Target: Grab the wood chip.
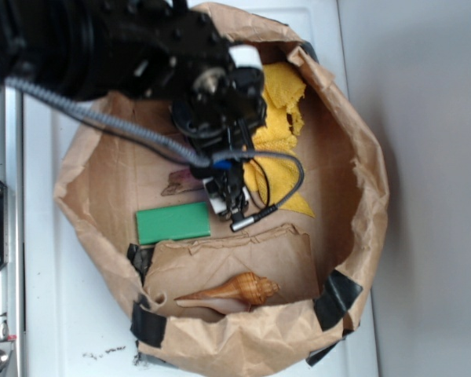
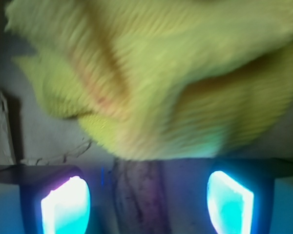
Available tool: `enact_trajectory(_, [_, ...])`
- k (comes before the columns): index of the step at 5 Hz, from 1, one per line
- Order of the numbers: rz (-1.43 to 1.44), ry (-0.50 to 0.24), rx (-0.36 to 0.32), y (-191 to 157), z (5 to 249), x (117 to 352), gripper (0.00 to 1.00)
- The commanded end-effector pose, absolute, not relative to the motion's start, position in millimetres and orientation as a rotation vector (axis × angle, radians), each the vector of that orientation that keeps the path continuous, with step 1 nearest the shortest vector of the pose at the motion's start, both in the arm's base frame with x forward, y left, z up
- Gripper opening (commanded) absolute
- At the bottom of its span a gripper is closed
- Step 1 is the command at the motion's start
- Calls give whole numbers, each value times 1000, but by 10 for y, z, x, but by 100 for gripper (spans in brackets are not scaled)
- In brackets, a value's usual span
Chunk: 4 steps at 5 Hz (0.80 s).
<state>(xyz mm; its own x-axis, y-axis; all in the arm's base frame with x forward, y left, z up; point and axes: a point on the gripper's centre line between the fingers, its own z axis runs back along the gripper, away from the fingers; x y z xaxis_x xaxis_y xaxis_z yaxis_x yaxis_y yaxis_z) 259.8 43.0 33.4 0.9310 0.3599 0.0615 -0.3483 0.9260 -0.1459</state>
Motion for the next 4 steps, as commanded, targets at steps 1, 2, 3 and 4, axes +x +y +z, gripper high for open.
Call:
enact_trajectory(1, [385, -138, -73, 434, 235, 2670, 100])
enact_trajectory(2, [395, -157, -18, 406, 84, 2651, 100])
enact_trajectory(3, [414, -178, -10, 402, 77, 2625, 0])
enact_trajectory(4, [438, -209, -3, 421, 90, 2617, 0])
